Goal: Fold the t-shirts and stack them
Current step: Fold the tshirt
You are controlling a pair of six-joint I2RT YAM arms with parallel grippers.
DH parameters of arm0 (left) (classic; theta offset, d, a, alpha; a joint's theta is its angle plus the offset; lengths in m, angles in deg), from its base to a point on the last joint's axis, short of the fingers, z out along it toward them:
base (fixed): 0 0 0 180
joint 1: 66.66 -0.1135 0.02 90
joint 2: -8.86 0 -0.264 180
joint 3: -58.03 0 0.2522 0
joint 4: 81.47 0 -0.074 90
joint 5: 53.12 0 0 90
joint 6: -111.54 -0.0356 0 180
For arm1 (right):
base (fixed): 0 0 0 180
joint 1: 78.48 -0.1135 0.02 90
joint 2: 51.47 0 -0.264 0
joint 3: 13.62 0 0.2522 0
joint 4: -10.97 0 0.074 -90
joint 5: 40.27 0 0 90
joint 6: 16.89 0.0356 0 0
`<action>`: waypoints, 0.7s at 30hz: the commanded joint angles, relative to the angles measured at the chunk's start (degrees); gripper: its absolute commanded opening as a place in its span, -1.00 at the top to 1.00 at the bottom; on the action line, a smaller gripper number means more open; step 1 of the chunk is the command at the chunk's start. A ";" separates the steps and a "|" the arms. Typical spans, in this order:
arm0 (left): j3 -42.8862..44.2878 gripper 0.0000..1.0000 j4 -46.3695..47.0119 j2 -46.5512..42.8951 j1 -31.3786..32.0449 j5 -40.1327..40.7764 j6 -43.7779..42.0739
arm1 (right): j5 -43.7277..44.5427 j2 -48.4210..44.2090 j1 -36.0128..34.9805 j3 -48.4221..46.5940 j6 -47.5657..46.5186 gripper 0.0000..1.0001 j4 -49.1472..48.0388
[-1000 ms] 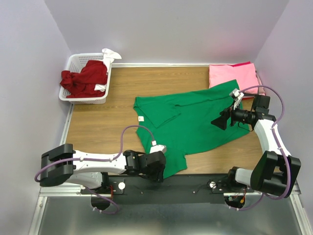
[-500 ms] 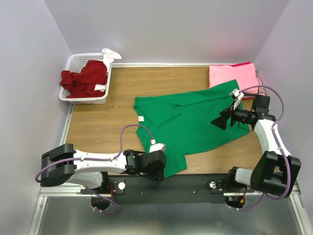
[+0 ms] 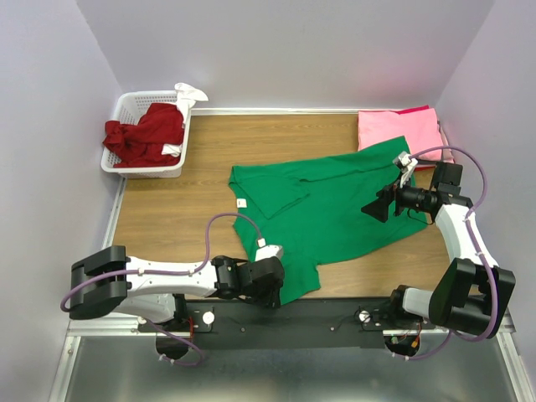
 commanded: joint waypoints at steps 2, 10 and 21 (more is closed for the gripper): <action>-0.76 0.09 0.32 1.35 -0.20 2.66 1.56 | 1.15 0.34 -0.04 -1.20 0.19 -0.99 -0.36; -0.67 0.15 0.76 3.02 -0.20 2.22 2.35 | 1.23 0.34 -0.04 -1.20 0.10 -0.99 -0.36; -1.03 0.02 -3.90 -0.76 -0.20 3.54 3.93 | 1.15 0.17 -0.04 -1.38 0.27 -0.99 -0.27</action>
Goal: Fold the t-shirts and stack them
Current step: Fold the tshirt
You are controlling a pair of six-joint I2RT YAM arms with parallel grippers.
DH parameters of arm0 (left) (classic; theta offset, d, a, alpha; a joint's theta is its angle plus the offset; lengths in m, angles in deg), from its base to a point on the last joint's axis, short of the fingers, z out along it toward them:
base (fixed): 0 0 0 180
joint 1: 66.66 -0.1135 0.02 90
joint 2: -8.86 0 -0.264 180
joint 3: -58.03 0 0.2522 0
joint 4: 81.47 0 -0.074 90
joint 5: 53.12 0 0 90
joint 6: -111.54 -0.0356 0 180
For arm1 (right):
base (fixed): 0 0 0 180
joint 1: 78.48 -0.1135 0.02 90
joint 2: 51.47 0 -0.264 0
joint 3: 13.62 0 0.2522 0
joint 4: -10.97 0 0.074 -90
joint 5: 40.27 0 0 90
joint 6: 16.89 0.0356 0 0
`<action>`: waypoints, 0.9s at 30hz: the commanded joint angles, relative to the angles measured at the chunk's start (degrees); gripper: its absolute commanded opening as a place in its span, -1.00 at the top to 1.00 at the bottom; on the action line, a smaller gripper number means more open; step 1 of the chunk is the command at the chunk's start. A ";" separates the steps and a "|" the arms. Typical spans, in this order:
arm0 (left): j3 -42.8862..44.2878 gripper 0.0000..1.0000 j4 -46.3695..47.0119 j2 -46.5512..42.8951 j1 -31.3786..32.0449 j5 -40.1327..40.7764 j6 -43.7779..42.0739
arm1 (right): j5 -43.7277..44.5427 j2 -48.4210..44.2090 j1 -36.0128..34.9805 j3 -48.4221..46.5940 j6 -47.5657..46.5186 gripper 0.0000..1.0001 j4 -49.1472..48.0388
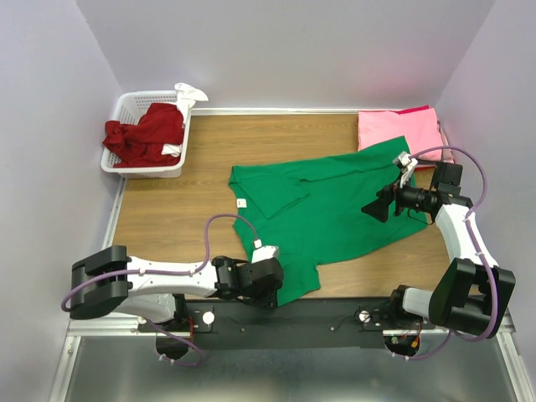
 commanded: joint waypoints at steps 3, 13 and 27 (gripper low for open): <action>-0.57 0.00 -2.44 -0.63 -0.20 2.80 1.31 | 1.01 0.17 -0.04 -1.38 0.36 -0.98 -0.27; 0.66 0.03 -2.08 3.42 -0.11 3.67 0.52 | 1.01 -0.09 -0.04 -1.38 0.36 -0.99 -0.27; 4.36 0.52 -6.30 9.22 -0.02 6.13 -1.24 | 0.84 -0.27 -0.04 -1.47 0.63 -0.99 -0.27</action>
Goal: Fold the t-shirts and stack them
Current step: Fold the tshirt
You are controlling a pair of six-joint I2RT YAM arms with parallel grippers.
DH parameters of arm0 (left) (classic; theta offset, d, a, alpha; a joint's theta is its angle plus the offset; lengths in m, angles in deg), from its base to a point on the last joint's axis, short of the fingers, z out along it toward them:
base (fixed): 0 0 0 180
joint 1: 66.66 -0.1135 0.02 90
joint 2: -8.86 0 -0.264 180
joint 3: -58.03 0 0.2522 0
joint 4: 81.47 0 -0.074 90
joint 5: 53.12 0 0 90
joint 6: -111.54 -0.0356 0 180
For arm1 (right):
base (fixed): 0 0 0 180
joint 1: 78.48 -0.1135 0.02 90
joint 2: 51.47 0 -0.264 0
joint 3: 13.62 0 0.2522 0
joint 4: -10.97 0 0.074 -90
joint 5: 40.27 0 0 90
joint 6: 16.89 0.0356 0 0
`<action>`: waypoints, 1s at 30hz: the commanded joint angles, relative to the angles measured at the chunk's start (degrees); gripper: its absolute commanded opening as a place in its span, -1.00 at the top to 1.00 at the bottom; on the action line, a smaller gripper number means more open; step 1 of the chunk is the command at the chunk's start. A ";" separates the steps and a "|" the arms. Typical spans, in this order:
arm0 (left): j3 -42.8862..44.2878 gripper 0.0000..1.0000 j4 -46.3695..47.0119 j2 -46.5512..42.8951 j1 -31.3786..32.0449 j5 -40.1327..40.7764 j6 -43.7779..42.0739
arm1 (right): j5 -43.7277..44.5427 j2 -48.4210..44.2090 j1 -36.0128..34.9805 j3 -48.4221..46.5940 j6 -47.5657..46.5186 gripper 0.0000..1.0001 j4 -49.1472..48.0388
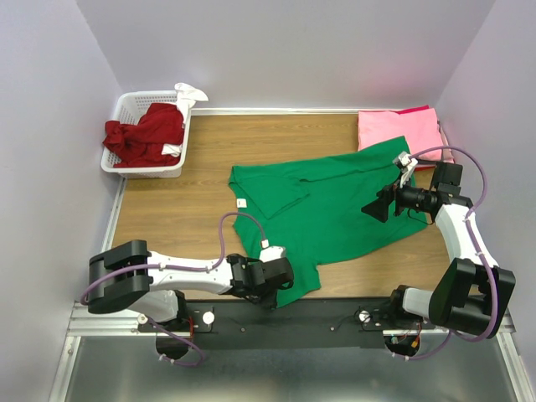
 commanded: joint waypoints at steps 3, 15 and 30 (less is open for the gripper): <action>-0.48 0.76 -3.46 2.08 -0.09 6.11 -0.93 | 0.64 -0.27 -0.04 -1.47 0.50 -0.99 -0.27; 1.46 1.00 2.24 -7.05 -0.79 4.01 -4.35 | 13.10 -2.12 0.05 -2.26 1.72 -0.99 1.56; -0.65 1.00 6.91 -11.29 -2.98 -1.44 -10.24 | 41.95 8.67 12.62 -8.76 -7.41 -0.55 11.42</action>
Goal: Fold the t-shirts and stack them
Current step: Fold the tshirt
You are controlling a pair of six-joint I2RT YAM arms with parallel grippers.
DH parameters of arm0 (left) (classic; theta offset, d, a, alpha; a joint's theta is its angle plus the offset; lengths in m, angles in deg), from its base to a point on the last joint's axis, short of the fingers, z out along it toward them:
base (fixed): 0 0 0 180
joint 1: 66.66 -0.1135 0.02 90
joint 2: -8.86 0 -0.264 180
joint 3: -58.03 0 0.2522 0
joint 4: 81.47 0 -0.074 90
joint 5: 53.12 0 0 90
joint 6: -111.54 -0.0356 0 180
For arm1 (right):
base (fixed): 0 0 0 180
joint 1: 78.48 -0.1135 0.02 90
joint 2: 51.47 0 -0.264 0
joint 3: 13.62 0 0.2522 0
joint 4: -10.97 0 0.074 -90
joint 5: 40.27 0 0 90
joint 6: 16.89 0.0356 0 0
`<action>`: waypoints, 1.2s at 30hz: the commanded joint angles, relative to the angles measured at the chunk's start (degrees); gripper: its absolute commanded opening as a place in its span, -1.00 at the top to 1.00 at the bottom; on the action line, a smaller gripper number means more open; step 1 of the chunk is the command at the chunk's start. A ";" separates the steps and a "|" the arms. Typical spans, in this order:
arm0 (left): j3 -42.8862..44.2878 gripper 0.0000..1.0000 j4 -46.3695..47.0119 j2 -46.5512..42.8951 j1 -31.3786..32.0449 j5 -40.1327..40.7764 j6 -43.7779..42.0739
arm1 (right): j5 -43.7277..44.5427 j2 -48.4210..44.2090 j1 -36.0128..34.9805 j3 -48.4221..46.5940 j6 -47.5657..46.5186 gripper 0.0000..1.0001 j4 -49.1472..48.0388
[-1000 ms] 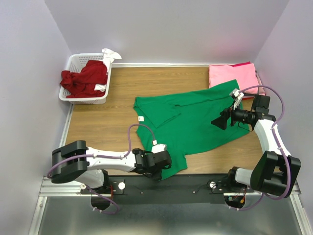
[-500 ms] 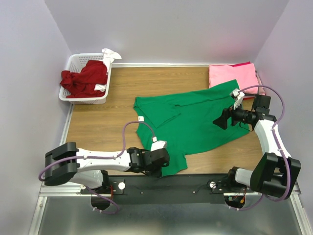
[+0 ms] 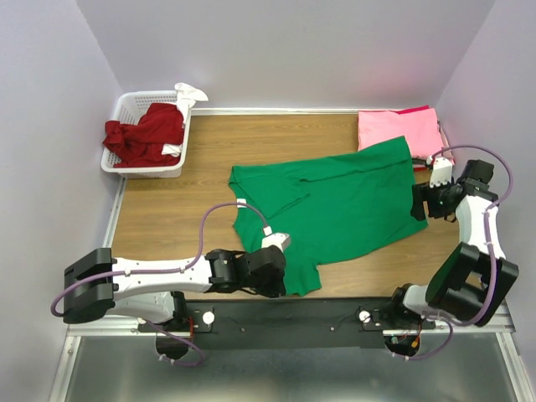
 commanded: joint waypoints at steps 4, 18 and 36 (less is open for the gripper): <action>0.14 1.00 0.98 0.57 -2.09 -2.71 -4.16 | 4.33 9.68 1.04 -3.02 -5.32 -0.38 2.74; 4.01 1.00 -0.25 4.87 -3.85 -5.18 -7.76 | -2.96 14.35 4.20 -7.93 -9.35 -0.33 3.43; 4.71 1.00 5.55 3.03 -3.85 -4.83 -9.16 | -18.26 22.97 5.87 -18.84 -7.44 -0.25 14.96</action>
